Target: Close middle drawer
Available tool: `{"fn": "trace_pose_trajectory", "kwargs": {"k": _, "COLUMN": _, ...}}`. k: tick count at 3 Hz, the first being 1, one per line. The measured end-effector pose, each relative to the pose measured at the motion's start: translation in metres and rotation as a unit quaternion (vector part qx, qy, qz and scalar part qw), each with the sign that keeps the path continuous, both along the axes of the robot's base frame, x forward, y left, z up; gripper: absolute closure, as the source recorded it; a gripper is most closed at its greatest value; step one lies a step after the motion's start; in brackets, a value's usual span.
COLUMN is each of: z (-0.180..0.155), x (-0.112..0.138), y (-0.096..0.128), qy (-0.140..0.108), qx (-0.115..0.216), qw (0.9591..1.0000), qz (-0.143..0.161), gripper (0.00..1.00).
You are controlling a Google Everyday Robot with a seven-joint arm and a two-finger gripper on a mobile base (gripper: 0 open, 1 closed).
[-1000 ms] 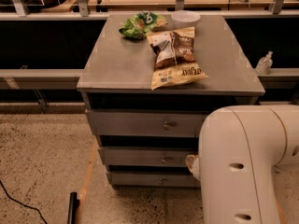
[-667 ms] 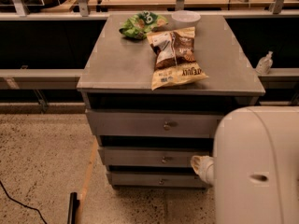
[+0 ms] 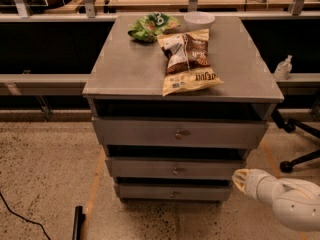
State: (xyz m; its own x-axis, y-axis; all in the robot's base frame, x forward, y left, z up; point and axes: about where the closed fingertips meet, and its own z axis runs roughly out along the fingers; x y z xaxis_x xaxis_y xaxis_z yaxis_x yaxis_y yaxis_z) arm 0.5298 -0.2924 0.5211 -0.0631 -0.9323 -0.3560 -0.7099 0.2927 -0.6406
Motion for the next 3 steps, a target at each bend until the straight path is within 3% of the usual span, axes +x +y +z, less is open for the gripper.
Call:
{"fn": "trace_pose_trajectory", "kwargs": {"k": 1, "z": -0.024, "x": -0.042, "y": 0.021, "qy": 0.071, "qx": 0.003, "qw": 0.9972, "qz": 0.021, "gripper": 1.00}}
{"fn": "trace_pose_trajectory", "kwargs": {"k": 2, "z": -0.030, "x": -0.053, "y": 0.029, "qy": 0.088, "qx": 0.008, "qw": 0.9956, "qz": 0.032, "gripper": 0.75}}
{"fn": "trace_pose_trajectory", "kwargs": {"k": 3, "z": -0.031, "x": -0.054, "y": 0.031, "qy": 0.089, "qx": 0.008, "qw": 0.9954, "qz": 0.034, "gripper": 0.53}}
